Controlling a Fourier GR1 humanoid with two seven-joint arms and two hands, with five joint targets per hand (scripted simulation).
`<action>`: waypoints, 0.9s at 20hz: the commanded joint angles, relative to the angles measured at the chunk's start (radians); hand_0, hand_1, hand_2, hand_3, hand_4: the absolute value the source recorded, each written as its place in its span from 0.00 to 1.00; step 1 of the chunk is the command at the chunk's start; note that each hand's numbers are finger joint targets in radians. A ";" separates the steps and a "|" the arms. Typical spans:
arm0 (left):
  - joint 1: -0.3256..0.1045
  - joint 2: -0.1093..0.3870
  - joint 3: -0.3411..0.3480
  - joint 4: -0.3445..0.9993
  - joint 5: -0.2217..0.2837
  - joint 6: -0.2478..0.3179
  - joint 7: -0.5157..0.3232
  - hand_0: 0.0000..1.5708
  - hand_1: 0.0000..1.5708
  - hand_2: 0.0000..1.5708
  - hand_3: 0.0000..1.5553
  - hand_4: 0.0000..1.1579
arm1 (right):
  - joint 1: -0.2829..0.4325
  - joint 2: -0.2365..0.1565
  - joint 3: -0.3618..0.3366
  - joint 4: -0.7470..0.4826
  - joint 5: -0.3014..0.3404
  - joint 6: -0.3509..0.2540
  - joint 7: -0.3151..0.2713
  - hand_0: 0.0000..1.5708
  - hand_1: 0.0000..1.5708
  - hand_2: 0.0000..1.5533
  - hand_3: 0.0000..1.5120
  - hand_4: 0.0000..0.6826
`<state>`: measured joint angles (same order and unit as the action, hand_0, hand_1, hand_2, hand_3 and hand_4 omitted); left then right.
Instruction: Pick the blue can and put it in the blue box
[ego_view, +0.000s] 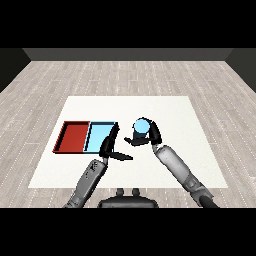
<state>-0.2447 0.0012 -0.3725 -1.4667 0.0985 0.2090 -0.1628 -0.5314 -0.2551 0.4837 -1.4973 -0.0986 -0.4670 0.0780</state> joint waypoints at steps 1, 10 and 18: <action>-0.063 -0.001 0.051 0.033 -0.005 0.006 0.040 0.00 0.00 0.00 0.00 0.00 | -0.001 0.031 -0.015 -0.044 0.079 0.023 0.104 0.94 0.94 0.93 0.92 0.84; 0.023 0.009 0.014 0.056 -0.008 -0.025 0.006 0.00 0.00 0.00 0.00 0.00 | 0.027 0.158 -0.061 0.044 0.192 0.104 -0.002 0.94 0.94 0.94 0.92 0.87; -0.116 -0.001 0.001 0.198 0.048 0.038 -0.018 0.00 0.00 0.00 0.00 0.00 | 0.005 0.212 -0.134 -0.001 0.255 0.195 0.095 0.94 0.94 0.94 0.92 0.85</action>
<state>-0.3257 0.0006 -0.3934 -1.3036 0.1372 0.2630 -0.1825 -0.5261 -0.0707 0.3734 -1.4908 0.1213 -0.3162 0.1500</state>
